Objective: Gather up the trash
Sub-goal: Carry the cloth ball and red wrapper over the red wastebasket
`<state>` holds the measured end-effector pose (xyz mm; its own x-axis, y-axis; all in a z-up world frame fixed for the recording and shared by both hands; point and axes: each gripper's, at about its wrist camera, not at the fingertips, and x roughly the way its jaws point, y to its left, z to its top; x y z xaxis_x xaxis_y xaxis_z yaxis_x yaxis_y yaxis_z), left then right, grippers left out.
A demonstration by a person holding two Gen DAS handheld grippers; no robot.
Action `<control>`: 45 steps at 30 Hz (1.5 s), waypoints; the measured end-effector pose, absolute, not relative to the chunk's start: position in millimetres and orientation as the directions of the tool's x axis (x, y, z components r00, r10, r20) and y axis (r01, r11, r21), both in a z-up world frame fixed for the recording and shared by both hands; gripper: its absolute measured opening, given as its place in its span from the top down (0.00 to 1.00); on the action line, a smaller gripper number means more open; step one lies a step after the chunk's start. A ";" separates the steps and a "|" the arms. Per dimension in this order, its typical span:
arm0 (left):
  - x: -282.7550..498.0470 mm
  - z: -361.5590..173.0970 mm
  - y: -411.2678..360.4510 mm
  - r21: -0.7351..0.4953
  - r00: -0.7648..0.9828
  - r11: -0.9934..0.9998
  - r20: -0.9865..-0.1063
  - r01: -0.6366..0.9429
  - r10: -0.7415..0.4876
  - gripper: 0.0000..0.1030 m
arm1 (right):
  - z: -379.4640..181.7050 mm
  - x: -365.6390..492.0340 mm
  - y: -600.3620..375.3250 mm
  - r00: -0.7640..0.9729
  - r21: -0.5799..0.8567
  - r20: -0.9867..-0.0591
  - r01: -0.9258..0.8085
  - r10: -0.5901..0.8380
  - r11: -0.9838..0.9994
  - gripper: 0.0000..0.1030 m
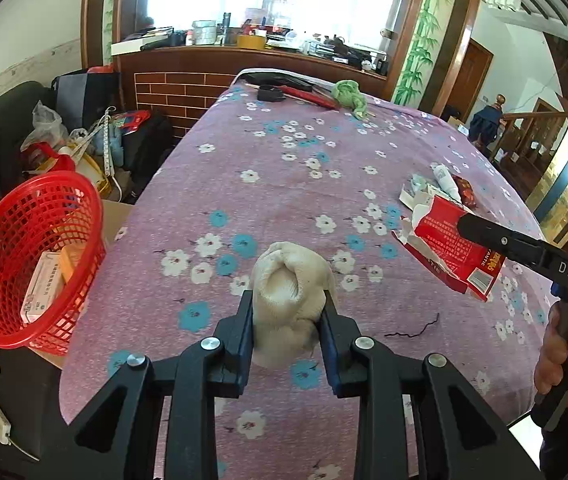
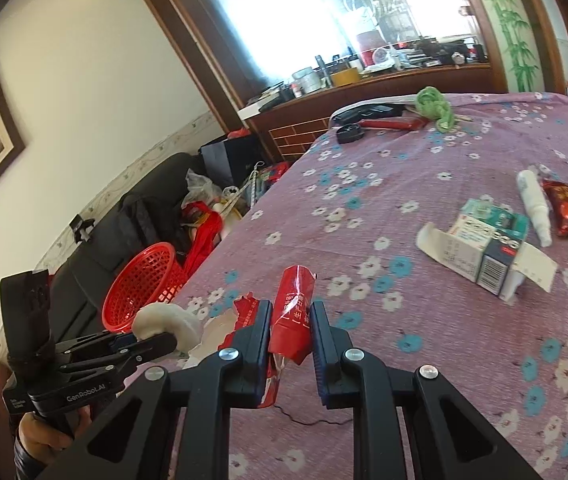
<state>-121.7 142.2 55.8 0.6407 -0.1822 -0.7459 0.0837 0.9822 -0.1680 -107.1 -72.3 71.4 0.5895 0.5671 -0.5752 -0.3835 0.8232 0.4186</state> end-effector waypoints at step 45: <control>-138.7 75.4 301.7 -0.124 0.711 0.979 -0.702 -0.162 0.028 0.70 | 98.1 -87.9 100.4 0.452 0.358 -0.577 -0.608 0.680 0.708 0.80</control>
